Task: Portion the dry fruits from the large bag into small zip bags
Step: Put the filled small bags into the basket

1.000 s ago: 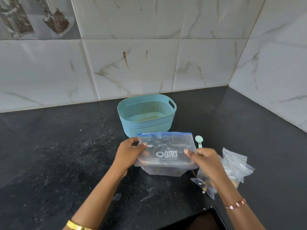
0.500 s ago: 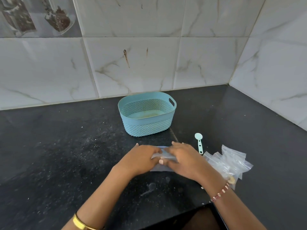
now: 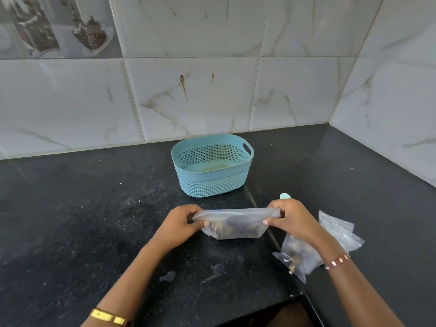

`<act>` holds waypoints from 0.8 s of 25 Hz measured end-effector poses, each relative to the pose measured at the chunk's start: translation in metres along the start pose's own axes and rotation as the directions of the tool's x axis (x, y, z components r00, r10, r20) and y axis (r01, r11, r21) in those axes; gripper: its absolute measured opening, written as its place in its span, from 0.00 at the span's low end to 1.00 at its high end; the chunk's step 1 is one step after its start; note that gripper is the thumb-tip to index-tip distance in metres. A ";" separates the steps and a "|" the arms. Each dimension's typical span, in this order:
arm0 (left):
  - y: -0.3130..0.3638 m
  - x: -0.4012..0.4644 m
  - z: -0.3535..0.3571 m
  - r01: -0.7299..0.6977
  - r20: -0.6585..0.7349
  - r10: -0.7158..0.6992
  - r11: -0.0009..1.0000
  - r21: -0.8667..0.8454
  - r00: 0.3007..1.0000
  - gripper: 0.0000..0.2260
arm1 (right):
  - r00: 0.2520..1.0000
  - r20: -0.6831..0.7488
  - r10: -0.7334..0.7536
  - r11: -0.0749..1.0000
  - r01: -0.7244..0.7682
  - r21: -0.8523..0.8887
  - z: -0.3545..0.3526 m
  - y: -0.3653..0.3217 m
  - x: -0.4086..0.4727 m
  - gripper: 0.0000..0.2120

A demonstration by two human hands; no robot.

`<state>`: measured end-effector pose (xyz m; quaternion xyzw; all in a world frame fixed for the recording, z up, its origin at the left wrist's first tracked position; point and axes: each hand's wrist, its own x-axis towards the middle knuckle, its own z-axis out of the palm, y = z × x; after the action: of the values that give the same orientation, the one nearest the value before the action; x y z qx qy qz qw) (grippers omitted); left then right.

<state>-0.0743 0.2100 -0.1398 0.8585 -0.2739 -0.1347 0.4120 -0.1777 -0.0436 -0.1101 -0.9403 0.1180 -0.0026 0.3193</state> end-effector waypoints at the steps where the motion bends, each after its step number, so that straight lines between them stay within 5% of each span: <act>1: 0.001 0.001 0.000 -0.013 -0.039 0.011 0.999 -0.040 0.999 0.07 | 1.000 -0.013 -0.007 0.995 0.008 0.103 -0.005 -0.002 0.001 0.05; 6: 0.026 0.011 -0.011 -0.120 -0.235 0.069 0.970 -0.211 0.970 0.03 | 0.992 -0.121 -0.030 0.840 0.091 0.536 -0.032 -0.019 0.017 0.10; 13: 0.062 0.047 -0.056 -0.257 -0.411 0.121 0.920 -0.295 0.904 0.08 | 0.959 -0.270 -0.083 0.776 0.232 0.587 -0.067 -0.048 0.079 0.07; 20: 0.051 0.110 -0.100 -0.178 -0.412 0.093 0.969 -0.171 0.906 0.08 | 0.965 -0.226 -0.131 0.787 0.240 0.569 -0.075 -0.066 0.164 0.05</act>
<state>0.0420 0.1834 -0.0380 0.7996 -0.2276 0.0456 0.5539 -0.0096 -0.0744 -0.0224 -0.7970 0.0454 -0.1528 0.5826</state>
